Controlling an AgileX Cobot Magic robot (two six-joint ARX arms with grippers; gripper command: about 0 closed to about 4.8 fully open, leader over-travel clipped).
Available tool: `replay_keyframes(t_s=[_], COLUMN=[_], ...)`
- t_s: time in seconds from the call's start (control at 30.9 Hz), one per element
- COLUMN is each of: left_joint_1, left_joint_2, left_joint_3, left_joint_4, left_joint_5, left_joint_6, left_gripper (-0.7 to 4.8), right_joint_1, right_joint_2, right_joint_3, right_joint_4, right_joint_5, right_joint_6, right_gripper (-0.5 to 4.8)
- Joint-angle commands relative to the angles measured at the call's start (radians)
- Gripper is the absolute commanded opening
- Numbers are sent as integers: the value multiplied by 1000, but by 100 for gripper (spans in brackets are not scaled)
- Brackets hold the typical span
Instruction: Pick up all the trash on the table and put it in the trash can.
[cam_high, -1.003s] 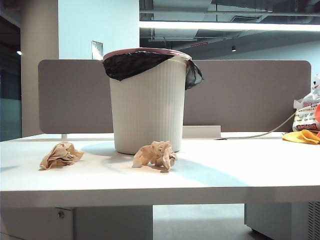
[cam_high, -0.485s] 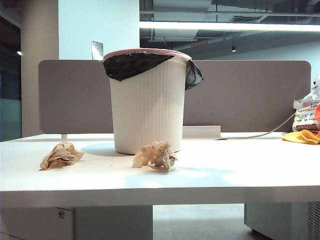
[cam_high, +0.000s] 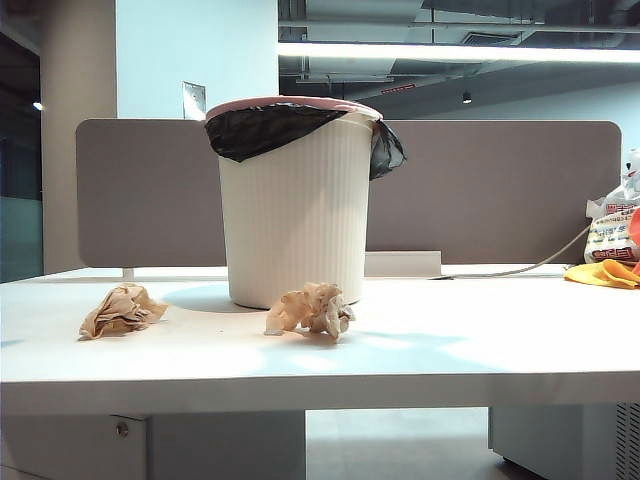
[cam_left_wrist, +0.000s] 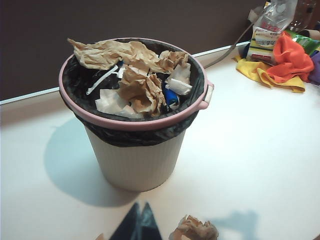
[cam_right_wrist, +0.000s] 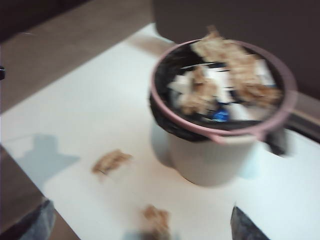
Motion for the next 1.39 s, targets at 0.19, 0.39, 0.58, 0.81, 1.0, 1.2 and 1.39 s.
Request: replay_keyframes(t_s=[0.19,0.39,0.58,0.81,1.0,1.2,1.39], left_joint_1=[-43,-77,-120,-164,-187,-211,-213], left_joint_2=[-11,-11,-8,-5,0,3,8], left_joint_3=[3,2,-23,-89,-124,-138,-141], left_joint_4=[-1,-31,-38,-51,-93,-97,-100], left_joint_5=[-1,-1,-33,-29,-24,-39,-44], left_joint_6=[0,0,-6,-15,-16,-14,-14], left_gripper=[-5,-5,-5,-5,-5,-5,-5], right_joint_1=[59,59,69,85,90,106,111], right_joint_2=[-5,13,140,314,399,443,486], right_joint_3=[-492,-767,-803,-799,-777,-777,-777], right_joint_4=[395,548,676,800,815,866,875], right_joint_5=[-19,116,119,118,119,116,148], right_joint_6=[39,37,8,-14,-16,-15,-15], right_gripper=[479,479,479,479,479,466,427])
